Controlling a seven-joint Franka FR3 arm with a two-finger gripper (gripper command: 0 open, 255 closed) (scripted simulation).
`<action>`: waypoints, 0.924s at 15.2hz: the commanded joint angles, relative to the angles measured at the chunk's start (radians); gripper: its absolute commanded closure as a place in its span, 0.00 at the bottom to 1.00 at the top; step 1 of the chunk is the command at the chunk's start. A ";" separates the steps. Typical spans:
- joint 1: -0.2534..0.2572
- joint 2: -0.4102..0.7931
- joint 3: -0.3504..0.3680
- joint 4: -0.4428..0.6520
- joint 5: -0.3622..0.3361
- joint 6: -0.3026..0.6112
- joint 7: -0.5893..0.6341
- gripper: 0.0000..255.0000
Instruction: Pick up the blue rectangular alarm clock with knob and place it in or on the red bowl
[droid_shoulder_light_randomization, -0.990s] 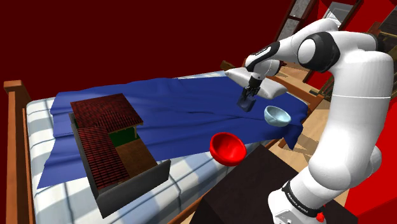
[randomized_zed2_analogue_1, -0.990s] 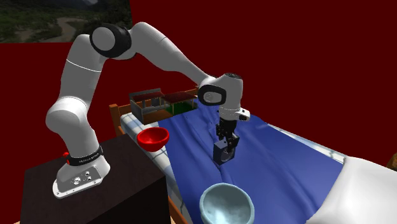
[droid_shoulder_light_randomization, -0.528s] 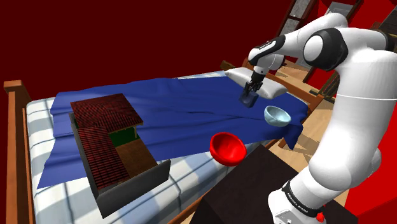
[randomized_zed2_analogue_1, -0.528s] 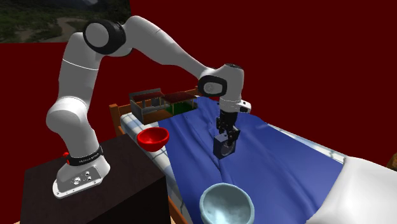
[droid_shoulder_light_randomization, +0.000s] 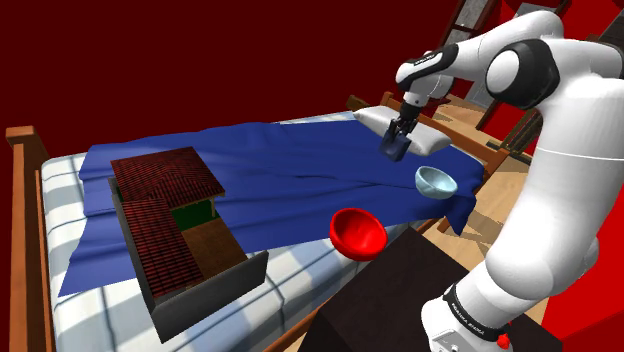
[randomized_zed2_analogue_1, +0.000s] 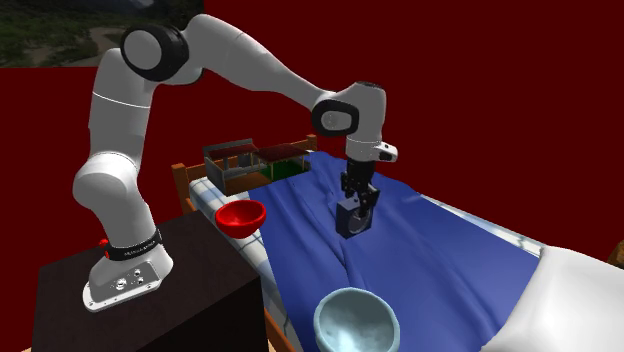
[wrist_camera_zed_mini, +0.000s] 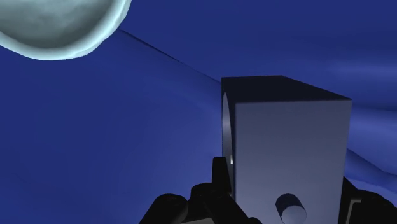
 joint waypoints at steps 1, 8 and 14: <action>0.002 -0.011 -0.003 0.011 -0.006 -0.021 0.005 1.00; 0.108 -0.234 -0.006 -0.266 -0.105 0.058 0.128 1.00; 0.174 -0.442 0.031 -0.495 -0.209 0.101 0.284 1.00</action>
